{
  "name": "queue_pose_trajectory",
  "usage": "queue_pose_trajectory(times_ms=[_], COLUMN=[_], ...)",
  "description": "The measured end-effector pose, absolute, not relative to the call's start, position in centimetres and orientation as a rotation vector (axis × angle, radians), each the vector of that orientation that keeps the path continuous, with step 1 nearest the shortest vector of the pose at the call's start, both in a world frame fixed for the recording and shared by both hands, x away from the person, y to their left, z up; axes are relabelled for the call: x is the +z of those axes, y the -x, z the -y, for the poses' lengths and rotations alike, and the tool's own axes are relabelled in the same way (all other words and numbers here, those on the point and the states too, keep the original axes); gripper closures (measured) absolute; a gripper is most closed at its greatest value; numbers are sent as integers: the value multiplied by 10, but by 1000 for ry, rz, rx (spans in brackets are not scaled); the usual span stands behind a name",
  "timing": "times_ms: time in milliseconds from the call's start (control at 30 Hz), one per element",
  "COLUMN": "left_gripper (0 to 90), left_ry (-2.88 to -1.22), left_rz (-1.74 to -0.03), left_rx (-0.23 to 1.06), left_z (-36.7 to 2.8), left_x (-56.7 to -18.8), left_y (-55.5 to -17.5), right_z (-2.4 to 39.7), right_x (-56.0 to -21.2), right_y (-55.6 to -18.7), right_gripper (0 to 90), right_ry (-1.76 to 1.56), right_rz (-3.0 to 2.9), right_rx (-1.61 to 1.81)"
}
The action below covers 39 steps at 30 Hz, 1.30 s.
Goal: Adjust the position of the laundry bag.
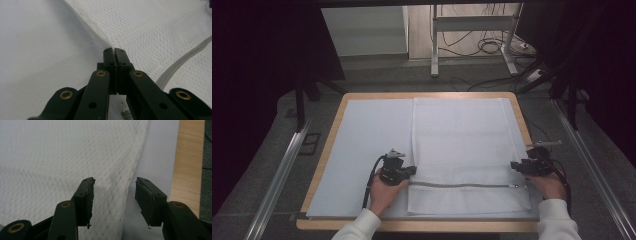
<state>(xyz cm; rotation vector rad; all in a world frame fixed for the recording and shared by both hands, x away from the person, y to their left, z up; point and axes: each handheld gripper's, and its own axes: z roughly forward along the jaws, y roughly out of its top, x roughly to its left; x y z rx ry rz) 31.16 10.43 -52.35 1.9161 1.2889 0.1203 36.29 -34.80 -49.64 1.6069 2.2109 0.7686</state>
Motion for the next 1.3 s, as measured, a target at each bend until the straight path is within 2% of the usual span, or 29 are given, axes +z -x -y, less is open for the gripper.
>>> queue_pose_trajectory(times_ms=[433,1300], left_gripper=[899,899], left_ry=[-1902,-1893], left_rz=[-1286,-1290], left_rx=[116,115], left_z=[-109,-115], left_x=[-521,-520], left_y=[-312,-313], right_z=[346,344], right_x=[-499,-497], right_y=[-362,-361], right_gripper=[858,872], right_ry=[-1588,-1589], right_rz=[-2271,-2264], right_rx=[716,769])
